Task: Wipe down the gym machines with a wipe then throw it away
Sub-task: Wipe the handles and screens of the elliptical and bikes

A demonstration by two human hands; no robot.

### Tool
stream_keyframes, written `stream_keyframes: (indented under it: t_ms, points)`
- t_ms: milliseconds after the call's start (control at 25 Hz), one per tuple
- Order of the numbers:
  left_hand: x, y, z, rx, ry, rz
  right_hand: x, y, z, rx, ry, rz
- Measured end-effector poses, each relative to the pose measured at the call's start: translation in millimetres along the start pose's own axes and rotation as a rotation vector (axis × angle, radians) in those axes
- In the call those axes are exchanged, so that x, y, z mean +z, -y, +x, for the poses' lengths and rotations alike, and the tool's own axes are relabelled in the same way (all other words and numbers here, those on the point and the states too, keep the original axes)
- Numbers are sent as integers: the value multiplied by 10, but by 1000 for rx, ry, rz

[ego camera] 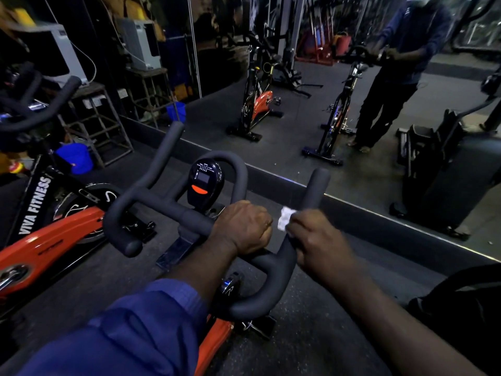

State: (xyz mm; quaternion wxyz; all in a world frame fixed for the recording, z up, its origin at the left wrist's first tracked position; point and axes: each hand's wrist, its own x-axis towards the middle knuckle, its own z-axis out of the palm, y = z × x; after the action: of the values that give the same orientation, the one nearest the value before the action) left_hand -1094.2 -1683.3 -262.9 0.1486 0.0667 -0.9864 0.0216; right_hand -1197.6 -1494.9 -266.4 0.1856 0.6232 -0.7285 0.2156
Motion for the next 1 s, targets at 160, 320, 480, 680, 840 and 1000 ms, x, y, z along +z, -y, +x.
stream_keyframes:
  t_ms: [160,320,480,680,840,1000]
  points:
    - [-2,-11,13,13,-24,1,-63,39,-26,-108,33,38]
    - [-2,0,3,4,-18,0,-208,-272,272,112,-74,28]
    - [43,22,-3,-8,-32,-11,77,-146,-339,-10,24,31]
    - [16,27,11,3,-9,-12,106,107,-638,103,45,50]
    - [17,9,6,9,-46,-4,-109,88,-483,105,58,48]
    - [11,10,-1,24,-42,-10,-141,-5,-300,158,107,94]
